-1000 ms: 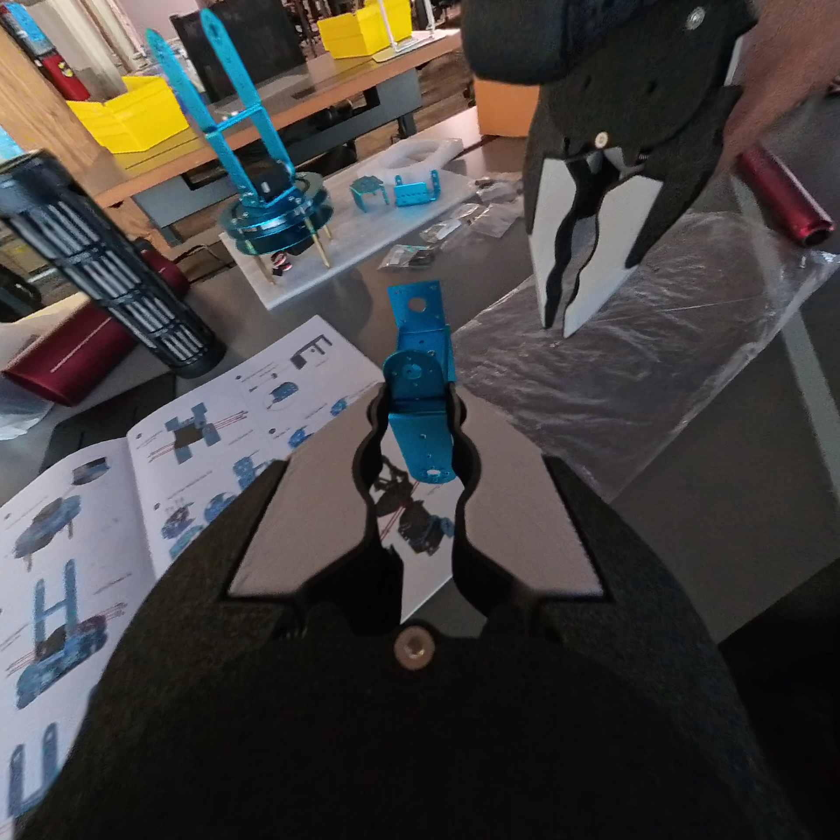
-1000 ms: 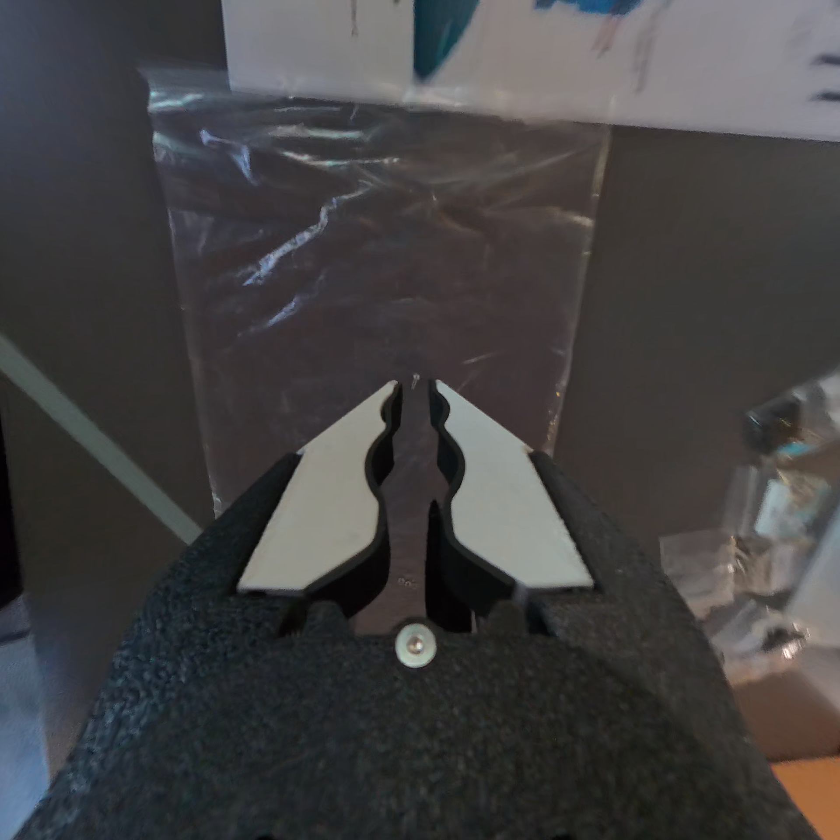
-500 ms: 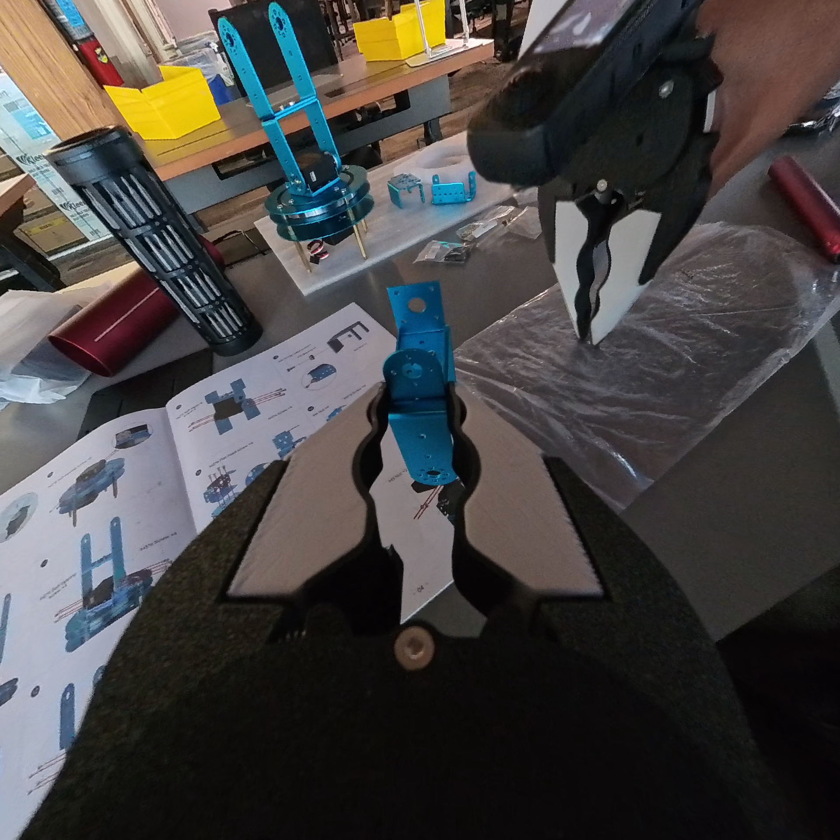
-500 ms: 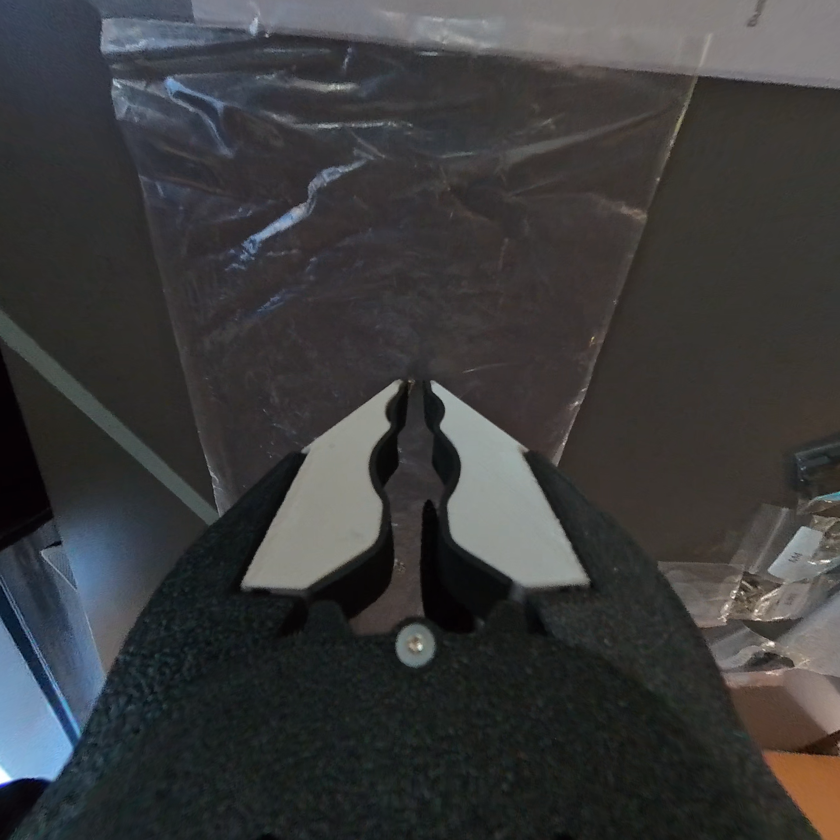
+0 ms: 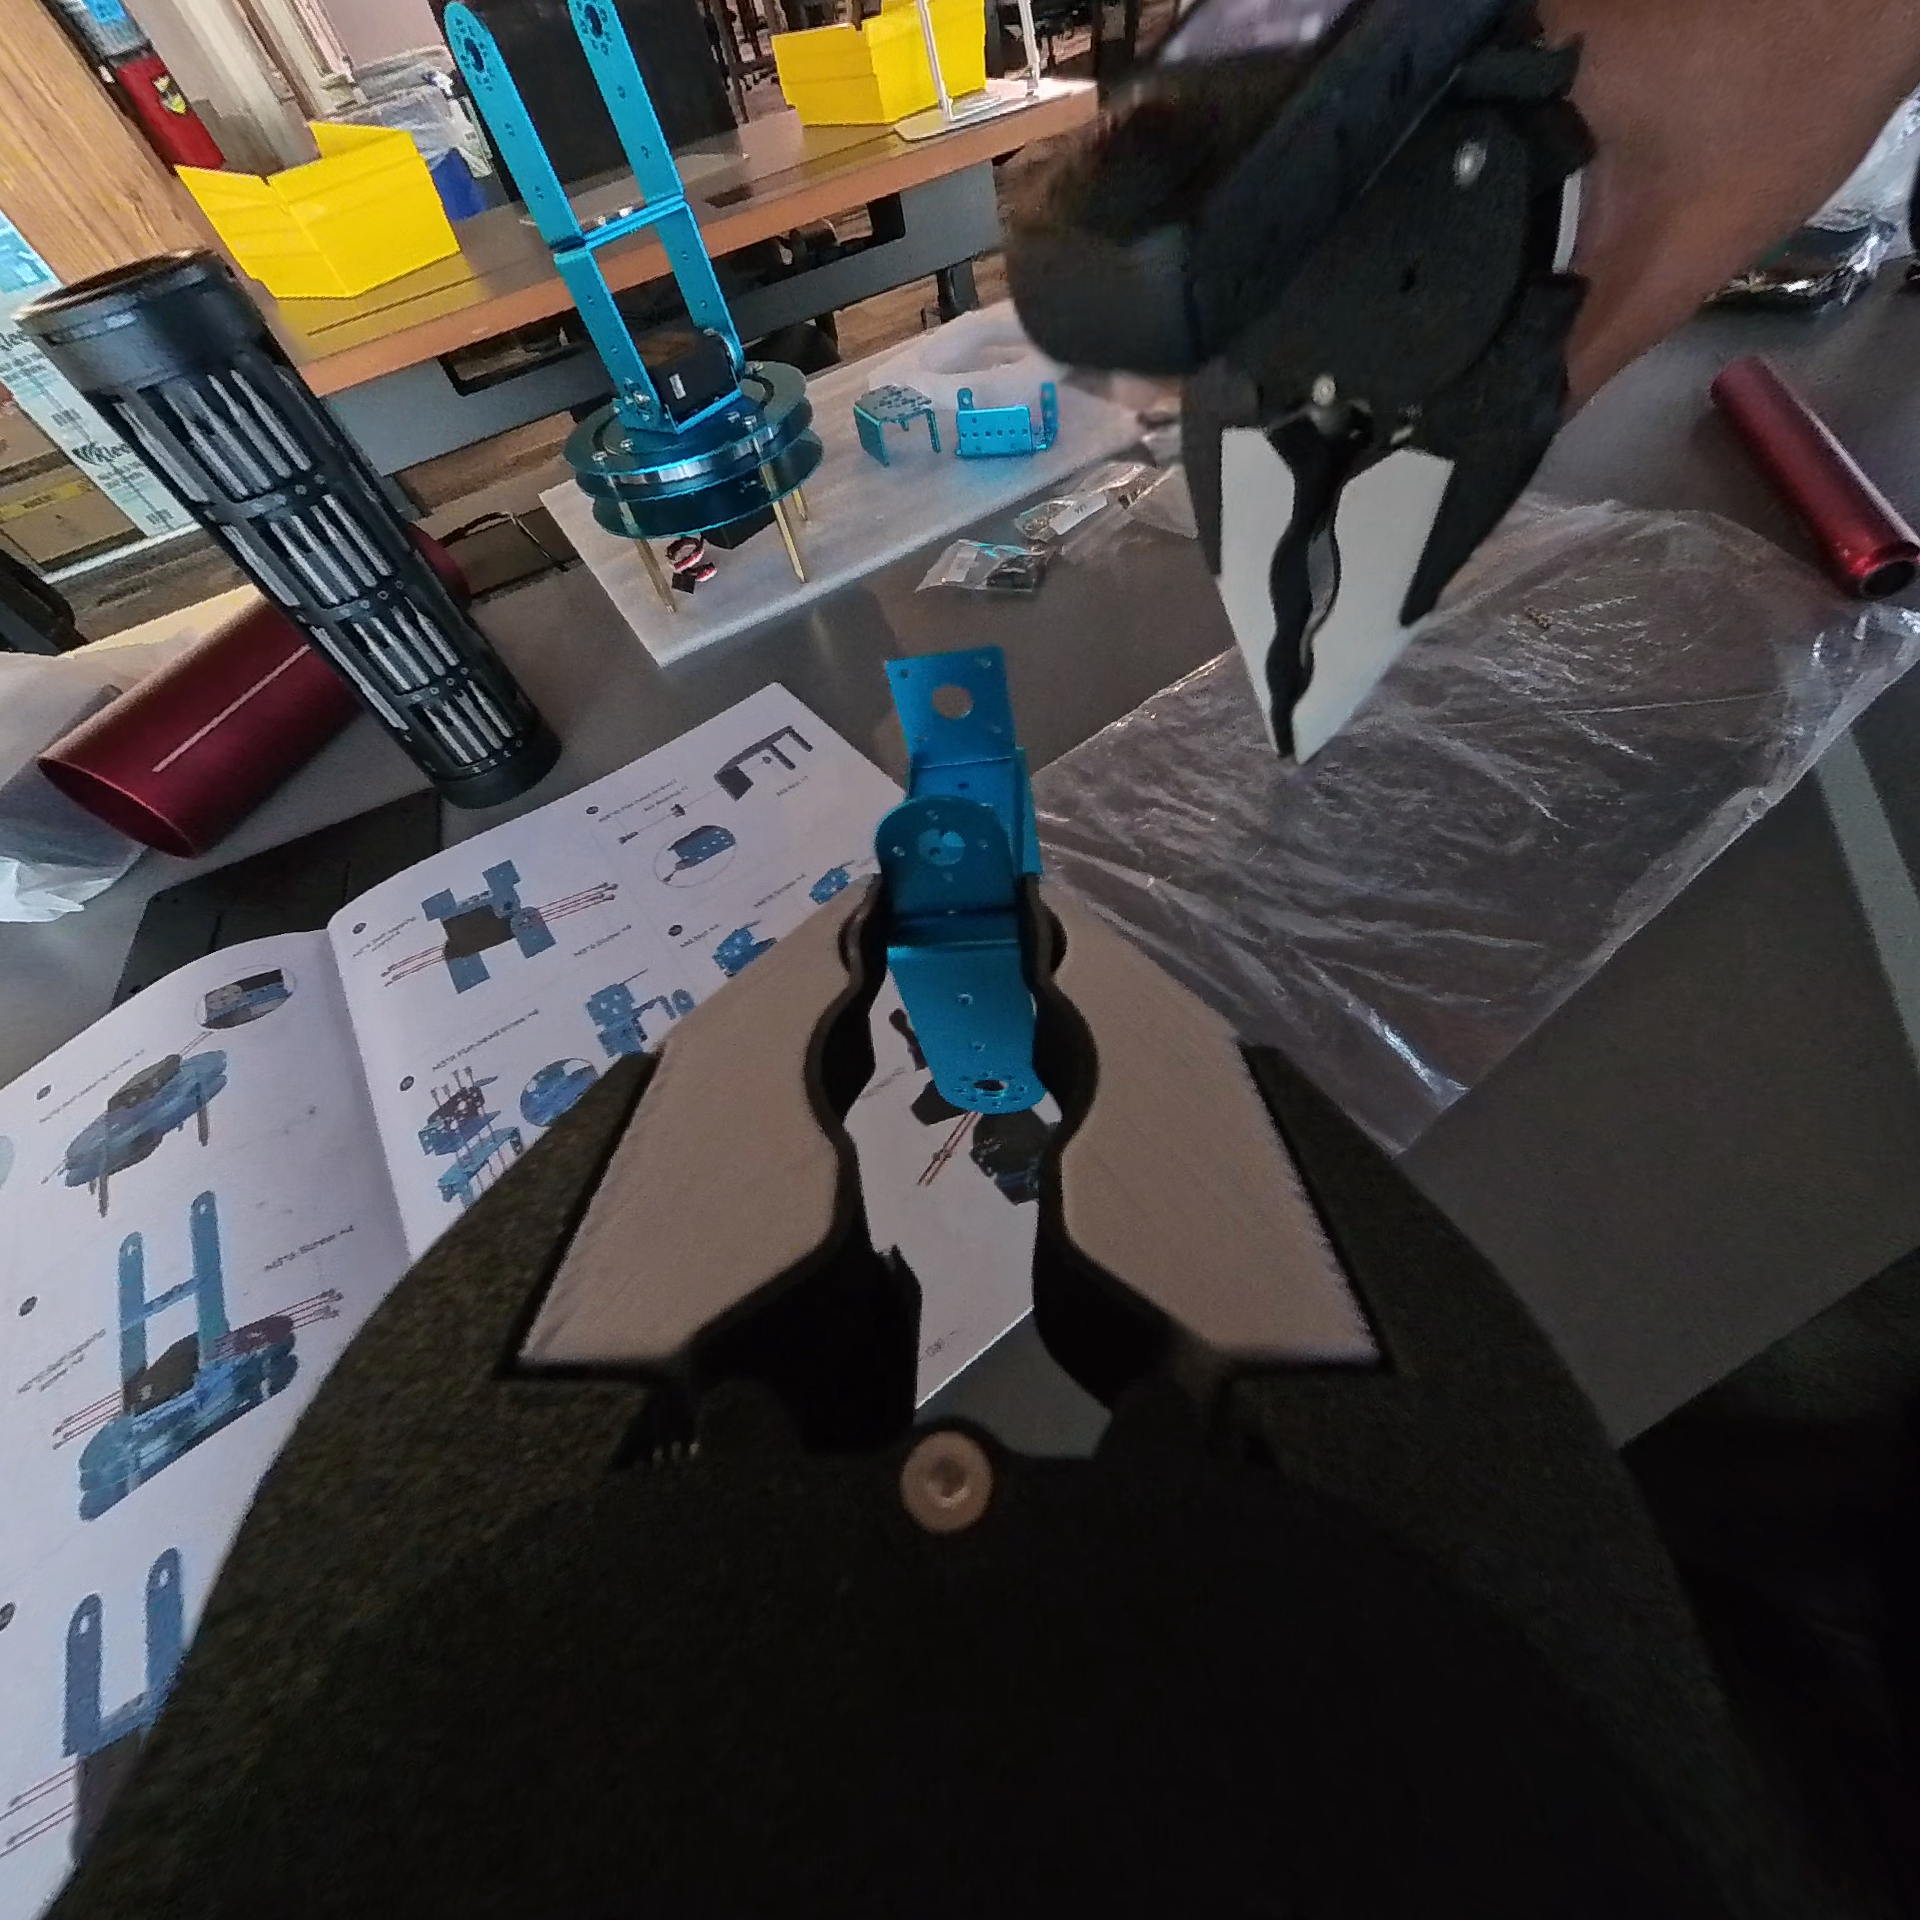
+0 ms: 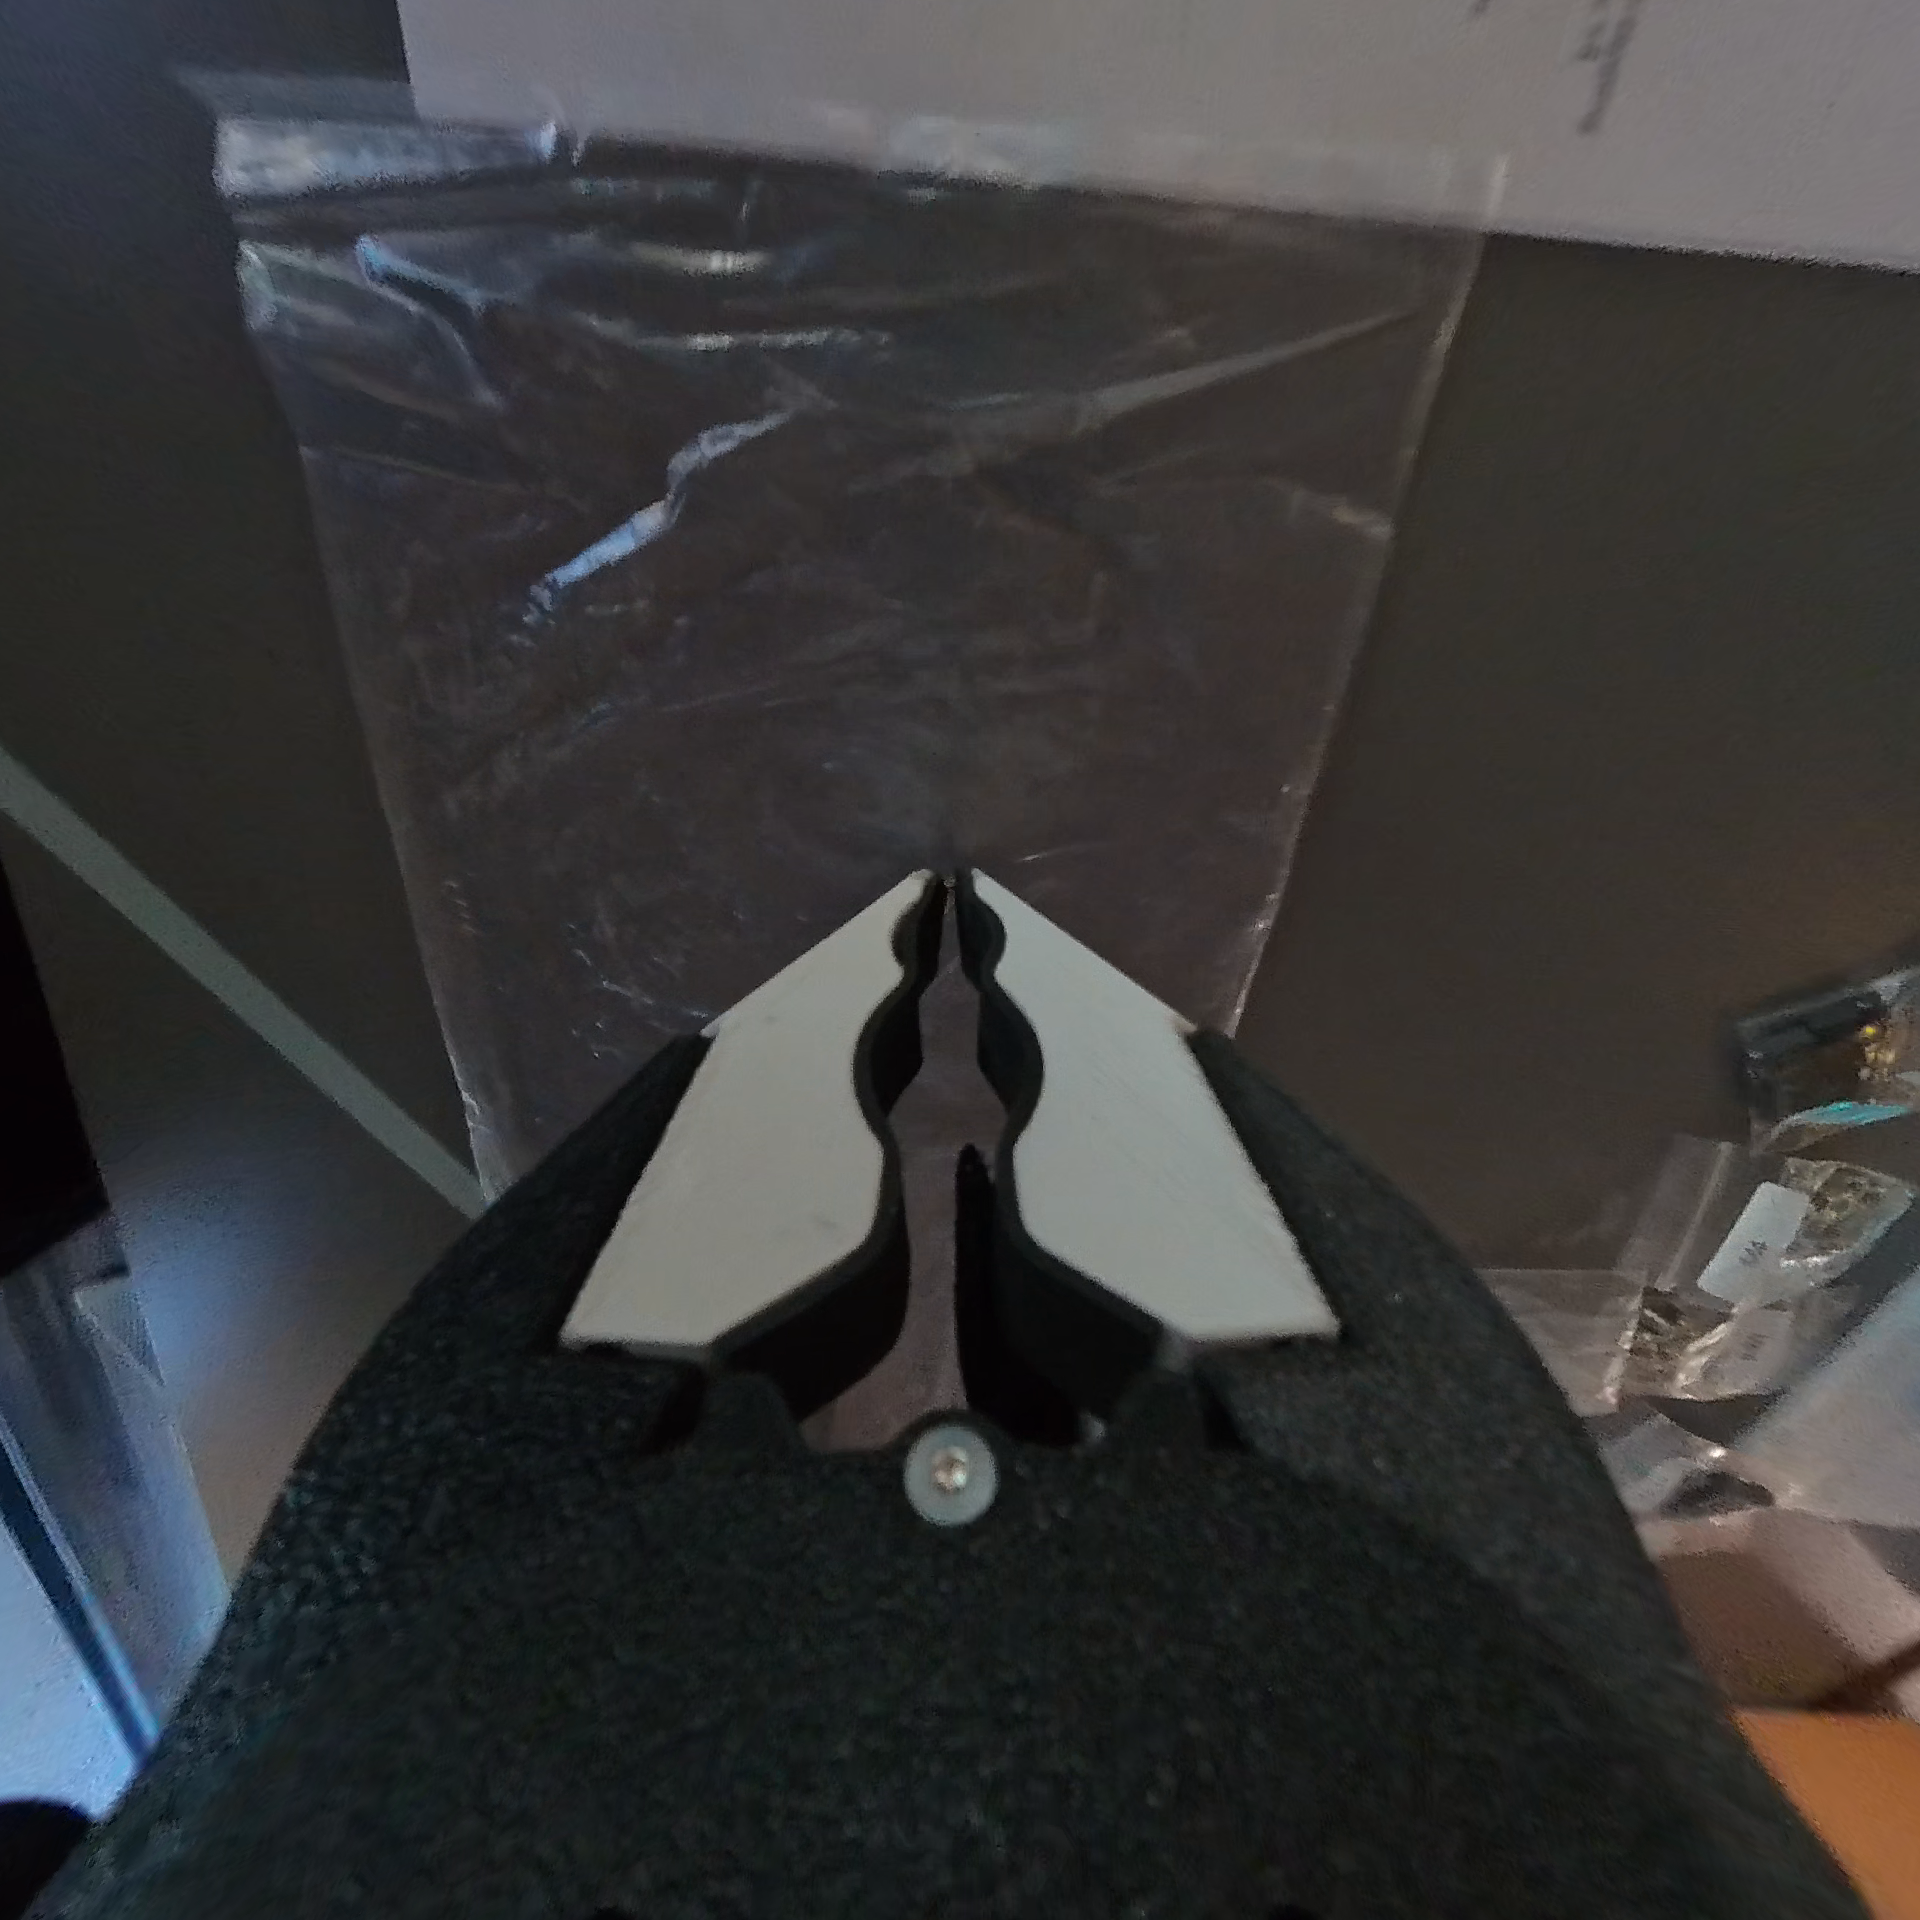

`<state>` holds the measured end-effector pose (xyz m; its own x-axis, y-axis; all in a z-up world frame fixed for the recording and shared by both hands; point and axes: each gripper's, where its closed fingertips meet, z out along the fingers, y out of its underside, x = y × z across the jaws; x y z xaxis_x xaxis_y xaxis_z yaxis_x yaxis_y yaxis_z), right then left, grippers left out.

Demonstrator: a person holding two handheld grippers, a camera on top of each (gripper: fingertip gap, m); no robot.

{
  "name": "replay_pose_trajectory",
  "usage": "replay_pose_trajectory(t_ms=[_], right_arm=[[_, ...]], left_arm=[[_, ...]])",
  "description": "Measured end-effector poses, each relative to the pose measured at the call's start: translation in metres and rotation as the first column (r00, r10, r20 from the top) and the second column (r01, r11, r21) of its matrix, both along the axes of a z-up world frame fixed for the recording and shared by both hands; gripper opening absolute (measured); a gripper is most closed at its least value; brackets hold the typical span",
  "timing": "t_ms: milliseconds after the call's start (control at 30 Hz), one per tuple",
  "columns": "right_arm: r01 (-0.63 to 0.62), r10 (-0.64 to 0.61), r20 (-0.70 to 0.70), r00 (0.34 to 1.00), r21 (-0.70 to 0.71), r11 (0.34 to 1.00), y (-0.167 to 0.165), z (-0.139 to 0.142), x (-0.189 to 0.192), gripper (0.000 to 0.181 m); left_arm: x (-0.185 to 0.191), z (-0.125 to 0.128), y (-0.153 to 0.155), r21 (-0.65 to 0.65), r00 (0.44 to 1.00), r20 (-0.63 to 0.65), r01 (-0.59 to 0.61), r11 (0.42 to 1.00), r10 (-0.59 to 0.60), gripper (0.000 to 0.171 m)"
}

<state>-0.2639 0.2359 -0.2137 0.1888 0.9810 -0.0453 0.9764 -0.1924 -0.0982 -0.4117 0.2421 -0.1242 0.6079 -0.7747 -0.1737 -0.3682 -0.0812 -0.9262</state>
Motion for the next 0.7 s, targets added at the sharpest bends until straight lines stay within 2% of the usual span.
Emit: replay_pose_trajectory(t_ms=[67,167,233,333,500,600,633,700], right_arm=[[0.058,-0.059,-0.121,0.991,-0.006,0.998,0.005,0.012,-0.004,0.002],[0.129,-0.148,-0.363,0.920,-0.075,0.989,0.003,0.033,-0.014,0.001],[0.167,-0.210,-0.523,0.826,-0.130,0.977,0.001,0.049,-0.022,0.001],[0.163,-0.270,-0.726,0.632,-0.216,0.963,-0.008,0.075,-0.032,0.000],[0.082,-0.302,-0.867,0.397,-0.294,0.952,-0.027,0.105,-0.043,0.000],[0.086,-0.302,-0.886,0.353,-0.290,0.953,-0.030,0.108,-0.046,0.000],[0.112,-0.308,-0.882,0.357,-0.288,0.951,-0.027,0.105,-0.045,0.000],[0.163,-0.288,-0.843,0.453,-0.240,0.957,-0.024,0.089,-0.039,0.000]], left_arm=[[0.002,-0.001,-0.001,-0.004,1.000,0.003,0.008,1.000,-0.008,0.024],[0.011,-0.004,-0.005,-0.026,0.999,0.022,0.038,0.999,-0.037,0.024],[0.020,-0.008,-0.007,-0.050,0.997,0.040,0.063,0.997,-0.061,0.024],[0.034,-0.016,-0.011,-0.087,0.994,0.051,0.099,0.991,-0.095,0.024],[0.061,-0.024,-0.020,-0.151,0.985,0.085,0.164,0.975,-0.153,0.024],[0.075,-0.028,-0.023,-0.156,0.983,0.066,0.182,0.971,-0.174,0.024],[0.078,-0.028,-0.024,-0.152,0.982,0.058,0.187,0.970,-0.180,0.024],[0.075,-0.026,-0.019,-0.135,0.986,0.036,0.165,0.977,-0.162,0.024]])
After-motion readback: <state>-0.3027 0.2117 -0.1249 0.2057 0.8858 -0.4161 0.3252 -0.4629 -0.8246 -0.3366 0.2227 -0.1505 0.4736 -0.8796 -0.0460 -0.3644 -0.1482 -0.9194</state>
